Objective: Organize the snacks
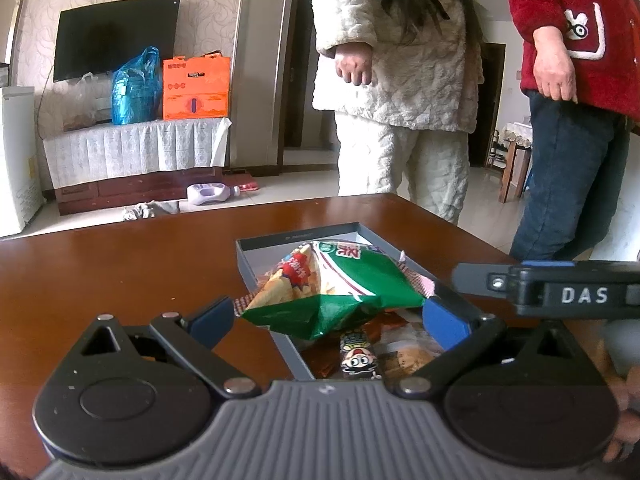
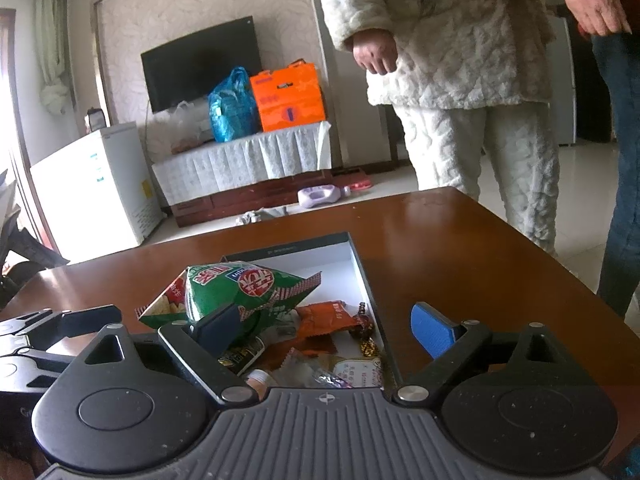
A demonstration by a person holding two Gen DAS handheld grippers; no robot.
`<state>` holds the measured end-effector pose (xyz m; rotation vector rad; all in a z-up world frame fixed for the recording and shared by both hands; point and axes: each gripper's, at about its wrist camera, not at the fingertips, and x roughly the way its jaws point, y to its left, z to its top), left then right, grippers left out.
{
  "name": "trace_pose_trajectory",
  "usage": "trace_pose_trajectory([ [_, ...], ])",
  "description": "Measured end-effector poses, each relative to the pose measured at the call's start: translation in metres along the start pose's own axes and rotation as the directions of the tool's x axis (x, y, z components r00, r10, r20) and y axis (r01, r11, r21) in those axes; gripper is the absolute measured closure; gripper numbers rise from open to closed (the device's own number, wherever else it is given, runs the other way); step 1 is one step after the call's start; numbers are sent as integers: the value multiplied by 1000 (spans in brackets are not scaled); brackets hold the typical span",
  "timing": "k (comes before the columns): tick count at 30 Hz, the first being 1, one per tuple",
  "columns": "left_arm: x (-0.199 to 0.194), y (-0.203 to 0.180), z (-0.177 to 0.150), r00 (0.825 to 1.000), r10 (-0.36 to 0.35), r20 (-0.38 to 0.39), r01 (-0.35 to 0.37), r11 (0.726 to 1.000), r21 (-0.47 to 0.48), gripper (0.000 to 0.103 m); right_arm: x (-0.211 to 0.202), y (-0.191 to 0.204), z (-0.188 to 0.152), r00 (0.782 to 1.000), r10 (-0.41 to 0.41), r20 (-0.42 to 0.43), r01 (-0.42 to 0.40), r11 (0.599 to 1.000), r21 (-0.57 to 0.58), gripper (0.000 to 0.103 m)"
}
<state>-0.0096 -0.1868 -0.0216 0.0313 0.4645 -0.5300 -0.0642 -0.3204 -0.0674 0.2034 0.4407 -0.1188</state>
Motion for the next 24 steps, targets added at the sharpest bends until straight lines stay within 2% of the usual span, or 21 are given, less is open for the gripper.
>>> trace_pose_trajectory([
  [4,0,11,1,999,34,-2,-34,999,-21,1,-2,-3,-1,1000,-3,1,3,1000,3,9],
  [12,-5,26,3,999,49,4,-49,998,-30,1,-1,-3,-1,1000,1,-2,-1,1000,1,8],
  [24,-6,23,2,998,56,5,-56,998,-10,1,-1,-1,-1,1000,1,3,-1,999,-38,7],
])
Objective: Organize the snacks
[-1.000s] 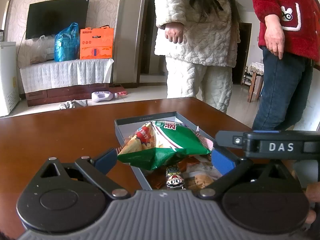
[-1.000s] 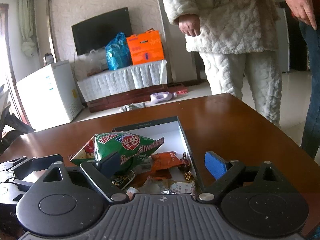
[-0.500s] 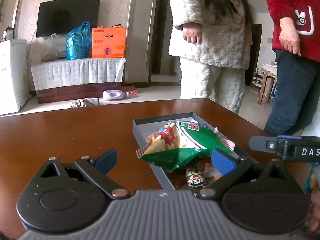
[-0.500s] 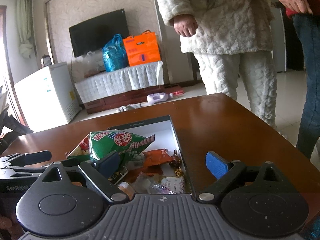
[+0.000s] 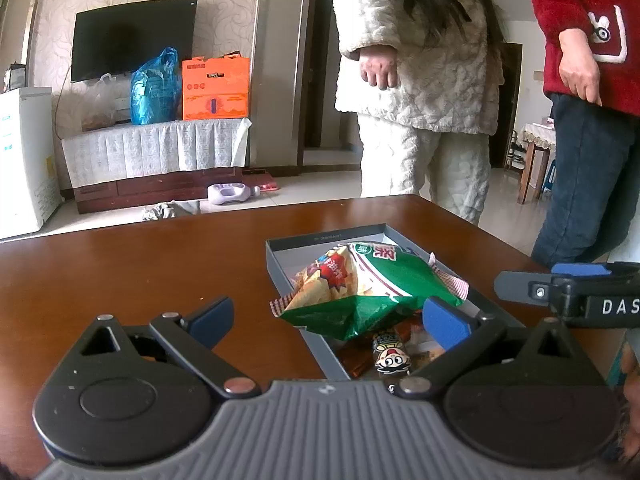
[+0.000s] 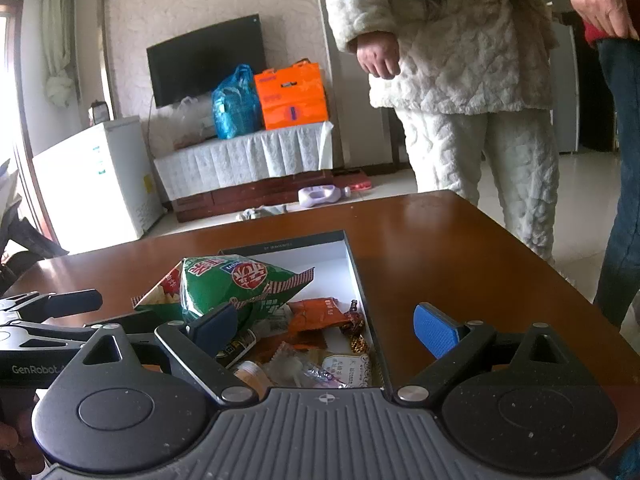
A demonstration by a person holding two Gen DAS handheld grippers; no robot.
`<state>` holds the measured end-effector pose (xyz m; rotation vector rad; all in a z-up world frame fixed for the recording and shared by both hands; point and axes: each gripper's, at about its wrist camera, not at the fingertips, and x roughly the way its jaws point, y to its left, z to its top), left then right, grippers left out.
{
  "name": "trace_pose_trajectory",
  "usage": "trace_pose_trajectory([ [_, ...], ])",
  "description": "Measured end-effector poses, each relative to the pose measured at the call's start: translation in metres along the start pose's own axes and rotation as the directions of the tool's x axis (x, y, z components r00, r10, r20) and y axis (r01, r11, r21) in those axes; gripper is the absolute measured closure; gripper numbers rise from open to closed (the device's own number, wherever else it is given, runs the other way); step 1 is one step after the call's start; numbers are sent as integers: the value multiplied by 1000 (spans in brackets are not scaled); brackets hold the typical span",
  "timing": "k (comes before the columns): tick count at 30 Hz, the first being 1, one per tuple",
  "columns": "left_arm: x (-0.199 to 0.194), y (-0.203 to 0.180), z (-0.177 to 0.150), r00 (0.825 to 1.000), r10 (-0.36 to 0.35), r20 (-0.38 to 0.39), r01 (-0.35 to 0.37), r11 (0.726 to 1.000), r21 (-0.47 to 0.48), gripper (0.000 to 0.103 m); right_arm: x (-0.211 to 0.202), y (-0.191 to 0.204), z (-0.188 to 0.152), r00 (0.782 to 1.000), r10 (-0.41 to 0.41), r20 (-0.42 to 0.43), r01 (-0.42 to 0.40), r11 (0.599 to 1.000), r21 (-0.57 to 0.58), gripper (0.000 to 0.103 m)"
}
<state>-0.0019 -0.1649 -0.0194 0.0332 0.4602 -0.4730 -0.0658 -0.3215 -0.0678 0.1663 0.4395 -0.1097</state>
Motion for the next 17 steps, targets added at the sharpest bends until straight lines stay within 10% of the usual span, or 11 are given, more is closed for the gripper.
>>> trace_pose_trajectory([
  [17,-2,-6,-3,1000,23,17,-24,1000,9,1,-2,-1,0,1000,3,-7,-3,1000,-17,6],
])
